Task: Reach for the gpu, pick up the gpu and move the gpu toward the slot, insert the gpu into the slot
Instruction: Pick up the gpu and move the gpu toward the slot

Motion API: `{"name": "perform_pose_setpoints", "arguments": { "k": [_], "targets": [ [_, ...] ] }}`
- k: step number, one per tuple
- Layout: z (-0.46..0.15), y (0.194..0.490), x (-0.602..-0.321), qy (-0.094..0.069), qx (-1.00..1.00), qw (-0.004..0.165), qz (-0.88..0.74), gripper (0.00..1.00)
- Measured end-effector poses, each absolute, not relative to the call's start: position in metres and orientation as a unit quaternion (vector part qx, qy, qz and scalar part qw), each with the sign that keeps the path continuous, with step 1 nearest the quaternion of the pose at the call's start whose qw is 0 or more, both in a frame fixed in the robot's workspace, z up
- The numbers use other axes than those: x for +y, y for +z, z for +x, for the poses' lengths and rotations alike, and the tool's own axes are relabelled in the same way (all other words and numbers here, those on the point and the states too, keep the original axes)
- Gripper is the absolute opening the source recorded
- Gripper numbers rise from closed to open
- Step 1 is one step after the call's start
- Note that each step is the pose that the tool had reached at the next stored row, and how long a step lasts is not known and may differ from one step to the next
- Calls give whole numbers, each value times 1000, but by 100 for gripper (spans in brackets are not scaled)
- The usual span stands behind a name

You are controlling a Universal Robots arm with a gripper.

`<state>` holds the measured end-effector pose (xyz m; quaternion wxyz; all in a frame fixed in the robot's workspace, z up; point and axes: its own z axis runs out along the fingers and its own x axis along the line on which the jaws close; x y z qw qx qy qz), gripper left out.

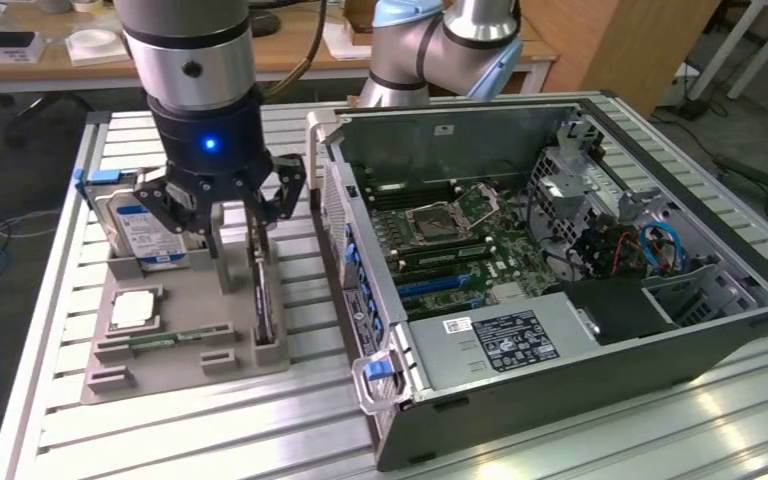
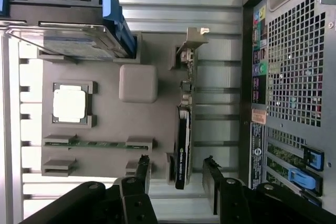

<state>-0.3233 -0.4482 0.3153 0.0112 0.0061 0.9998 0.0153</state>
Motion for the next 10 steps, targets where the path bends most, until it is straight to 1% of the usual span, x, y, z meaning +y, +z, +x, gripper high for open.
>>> {"name": "perform_pose_setpoints", "arguments": {
  "k": [10],
  "targets": [
    [-320, 300, -450, 15, 1000, 11, 9, 53]
  ]
}}
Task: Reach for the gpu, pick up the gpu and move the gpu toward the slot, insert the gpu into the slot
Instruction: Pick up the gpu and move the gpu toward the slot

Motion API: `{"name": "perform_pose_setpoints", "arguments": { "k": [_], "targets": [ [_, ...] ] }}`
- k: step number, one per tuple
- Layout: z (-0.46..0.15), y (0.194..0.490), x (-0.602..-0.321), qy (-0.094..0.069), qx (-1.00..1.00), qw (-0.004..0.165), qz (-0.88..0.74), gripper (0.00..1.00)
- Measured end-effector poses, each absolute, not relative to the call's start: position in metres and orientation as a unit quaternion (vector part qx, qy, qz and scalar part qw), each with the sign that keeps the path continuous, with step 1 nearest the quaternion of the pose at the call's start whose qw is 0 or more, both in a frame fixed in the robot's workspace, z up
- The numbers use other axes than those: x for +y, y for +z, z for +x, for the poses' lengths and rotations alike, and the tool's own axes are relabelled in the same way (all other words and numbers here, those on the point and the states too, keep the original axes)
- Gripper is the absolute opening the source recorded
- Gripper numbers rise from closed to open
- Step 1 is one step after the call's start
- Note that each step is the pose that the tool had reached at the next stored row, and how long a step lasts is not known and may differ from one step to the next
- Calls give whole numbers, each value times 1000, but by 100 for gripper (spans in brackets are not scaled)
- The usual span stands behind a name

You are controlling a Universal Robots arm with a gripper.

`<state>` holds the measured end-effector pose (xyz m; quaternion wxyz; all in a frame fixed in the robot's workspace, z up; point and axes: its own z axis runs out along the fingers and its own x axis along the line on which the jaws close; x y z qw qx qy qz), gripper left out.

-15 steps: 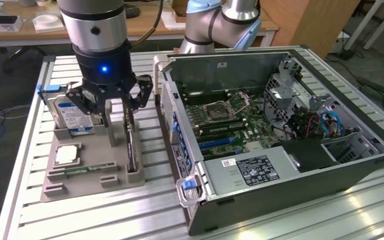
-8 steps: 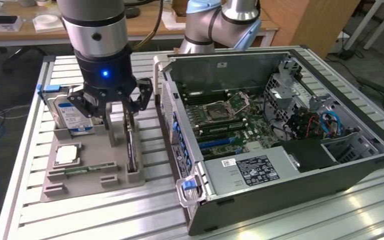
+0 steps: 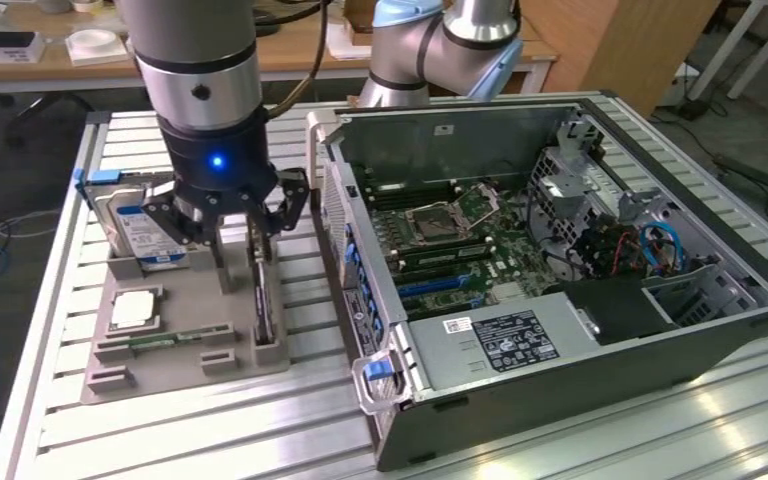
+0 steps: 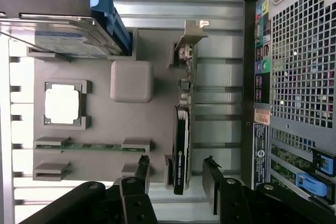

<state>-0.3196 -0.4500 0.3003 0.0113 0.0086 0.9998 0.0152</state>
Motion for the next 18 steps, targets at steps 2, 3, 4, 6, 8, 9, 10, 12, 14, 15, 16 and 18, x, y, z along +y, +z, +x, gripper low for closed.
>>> {"name": "perform_pose_setpoints", "arguments": {
  "k": [2, 3, 4, 6, 8, 9, 10, 12, 14, 15, 16, 18],
  "targets": [
    [-318, 297, -451, 15, 1000, 11, 10, 53],
    [-317, 295, -452, 15, 1000, 11, 10, 53],
    [-316, 293, -453, 15, 1000, 11, 10, 53],
    [-314, 290, -454, 15, 1000, 11, 11, 53],
    [-313, 286, -455, 15, 1000, 11, 12, 53],
    [-313, 284, -456, 15, 1000, 11, 12, 53],
    [-312, 282, -456, 15, 1000, 11, 12, 53],
    [-312, 279, -457, 15, 1000, 11, 13, 53],
    [-312, 275, -457, 15, 1000, 11, 14, 53],
    [-311, 273, -457, 15, 1000, 12, 14, 53],
    [-311, 271, -457, 15, 1000, 12, 14, 53],
    [-311, 268, -457, 15, 1000, 12, 14, 53]
  ]
}}
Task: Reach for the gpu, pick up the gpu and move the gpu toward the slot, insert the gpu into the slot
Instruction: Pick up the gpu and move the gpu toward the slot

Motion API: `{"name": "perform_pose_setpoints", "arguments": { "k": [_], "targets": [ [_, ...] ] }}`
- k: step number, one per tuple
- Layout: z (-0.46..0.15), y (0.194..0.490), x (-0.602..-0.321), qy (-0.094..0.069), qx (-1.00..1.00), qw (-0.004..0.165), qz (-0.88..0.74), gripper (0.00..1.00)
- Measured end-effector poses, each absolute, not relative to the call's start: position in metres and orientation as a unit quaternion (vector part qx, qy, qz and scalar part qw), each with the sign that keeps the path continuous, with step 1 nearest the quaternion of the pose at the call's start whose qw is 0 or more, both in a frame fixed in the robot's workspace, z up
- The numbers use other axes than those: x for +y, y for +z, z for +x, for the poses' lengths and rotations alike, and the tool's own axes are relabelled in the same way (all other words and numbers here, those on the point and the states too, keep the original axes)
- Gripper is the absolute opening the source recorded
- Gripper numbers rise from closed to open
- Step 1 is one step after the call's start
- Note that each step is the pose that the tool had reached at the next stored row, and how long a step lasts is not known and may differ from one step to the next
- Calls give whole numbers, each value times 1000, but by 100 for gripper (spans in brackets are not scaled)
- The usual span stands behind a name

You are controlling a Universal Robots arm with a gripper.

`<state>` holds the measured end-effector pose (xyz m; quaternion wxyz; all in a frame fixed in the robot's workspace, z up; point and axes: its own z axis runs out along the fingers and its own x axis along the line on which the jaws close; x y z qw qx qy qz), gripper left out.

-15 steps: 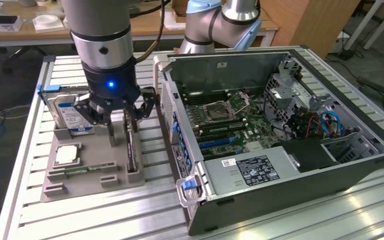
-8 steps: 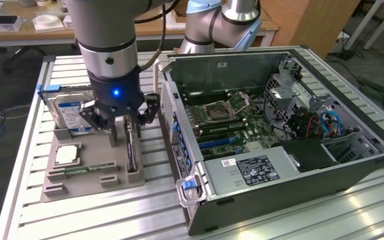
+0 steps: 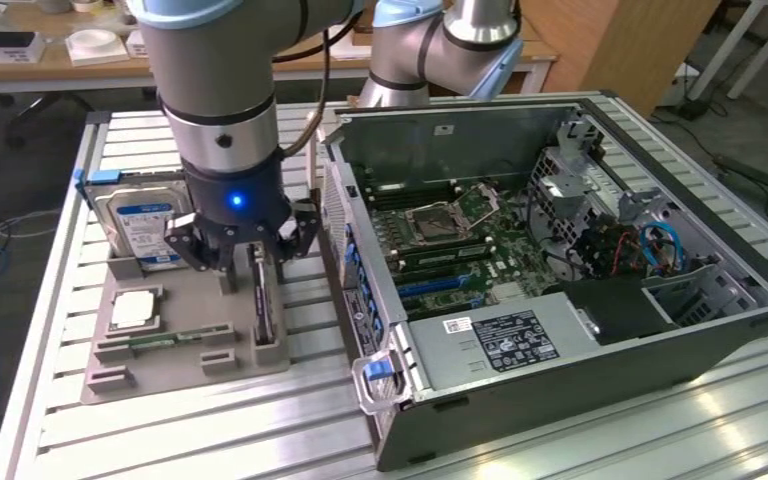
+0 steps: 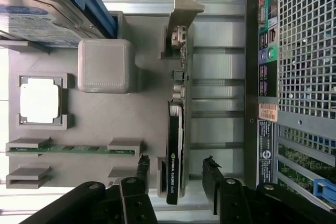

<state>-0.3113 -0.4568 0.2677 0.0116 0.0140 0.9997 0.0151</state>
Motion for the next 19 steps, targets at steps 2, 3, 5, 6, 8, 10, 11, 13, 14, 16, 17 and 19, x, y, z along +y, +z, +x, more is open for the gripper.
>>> {"name": "perform_pose_setpoints", "arguments": {
  "k": [2, 3, 5, 6, 8, 10, 11, 13, 14, 16, 17, 19],
  "targets": [
    [-311, 264, -457, 15, 1000, 12, 14, 53],
    [-311, 262, -457, 15, 1000, 12, 14, 53],
    [-311, 259, -457, 15, 1000, 12, 14, 53],
    [-311, 257, -457, 15, 1000, 12, 14, 53],
    [-310, 254, -455, 15, 1000, 12, 14, 53],
    [-309, 252, -452, 15, 1000, 12, 14, 53],
    [-309, 250, -450, 15, 1000, 12, 14, 53],
    [-308, 248, -446, 15, 1000, 12, 14, 53],
    [-308, 247, -444, 15, 1000, 12, 14, 53],
    [-308, 245, -441, 15, 1000, 12, 14, 53],
    [-307, 244, -441, 15, 1000, 12, 14, 53],
    [-307, 241, -440, 15, 1000, 12, 14, 53]
  ]
}}
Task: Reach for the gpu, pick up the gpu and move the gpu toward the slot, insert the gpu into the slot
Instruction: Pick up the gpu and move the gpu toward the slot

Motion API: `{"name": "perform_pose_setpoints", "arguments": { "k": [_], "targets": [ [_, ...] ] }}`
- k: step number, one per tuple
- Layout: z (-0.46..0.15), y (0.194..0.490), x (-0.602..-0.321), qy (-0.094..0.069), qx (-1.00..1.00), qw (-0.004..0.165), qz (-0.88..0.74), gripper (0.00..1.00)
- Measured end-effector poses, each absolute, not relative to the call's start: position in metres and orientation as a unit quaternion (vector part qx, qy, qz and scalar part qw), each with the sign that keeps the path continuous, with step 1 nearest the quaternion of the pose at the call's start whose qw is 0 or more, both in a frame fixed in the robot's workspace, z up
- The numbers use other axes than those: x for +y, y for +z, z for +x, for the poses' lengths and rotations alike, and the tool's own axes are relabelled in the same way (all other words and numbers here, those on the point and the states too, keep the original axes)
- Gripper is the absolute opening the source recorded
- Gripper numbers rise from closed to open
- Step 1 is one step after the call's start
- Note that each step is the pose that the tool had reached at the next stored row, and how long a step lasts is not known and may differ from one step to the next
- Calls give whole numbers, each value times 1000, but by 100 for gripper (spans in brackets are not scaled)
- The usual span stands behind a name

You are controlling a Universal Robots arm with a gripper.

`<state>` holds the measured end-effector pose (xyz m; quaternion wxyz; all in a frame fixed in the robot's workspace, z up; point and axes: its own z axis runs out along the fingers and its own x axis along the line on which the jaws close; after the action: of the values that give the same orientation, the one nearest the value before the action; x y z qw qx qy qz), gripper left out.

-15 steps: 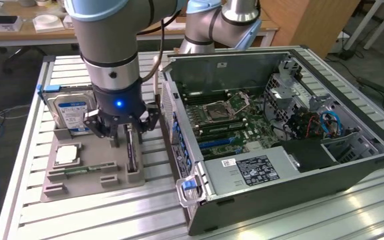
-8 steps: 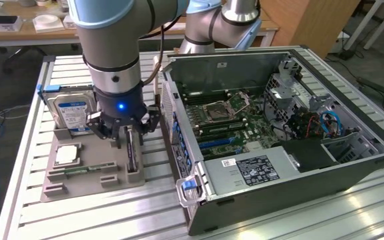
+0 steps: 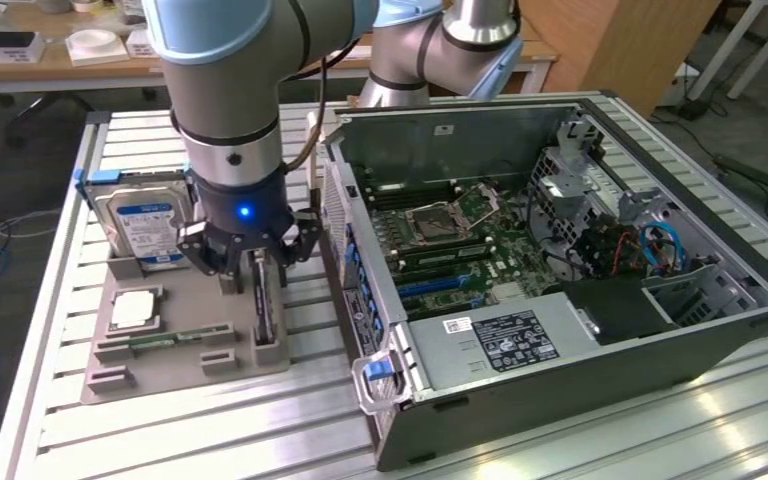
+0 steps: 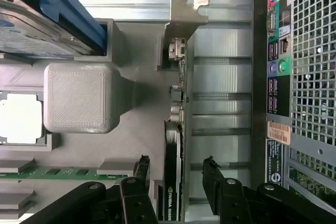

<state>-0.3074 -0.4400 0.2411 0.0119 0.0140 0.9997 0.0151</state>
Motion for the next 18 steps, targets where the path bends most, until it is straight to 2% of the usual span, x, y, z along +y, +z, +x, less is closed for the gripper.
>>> {"name": "perform_pose_setpoints", "arguments": {
  "k": [8, 18],
  "targets": [
    [-307, 227, -440, 15, 1000, 12, 14, 53],
    [-307, 226, -440, 15, 1000, 12, 14, 51]
  ]
}}
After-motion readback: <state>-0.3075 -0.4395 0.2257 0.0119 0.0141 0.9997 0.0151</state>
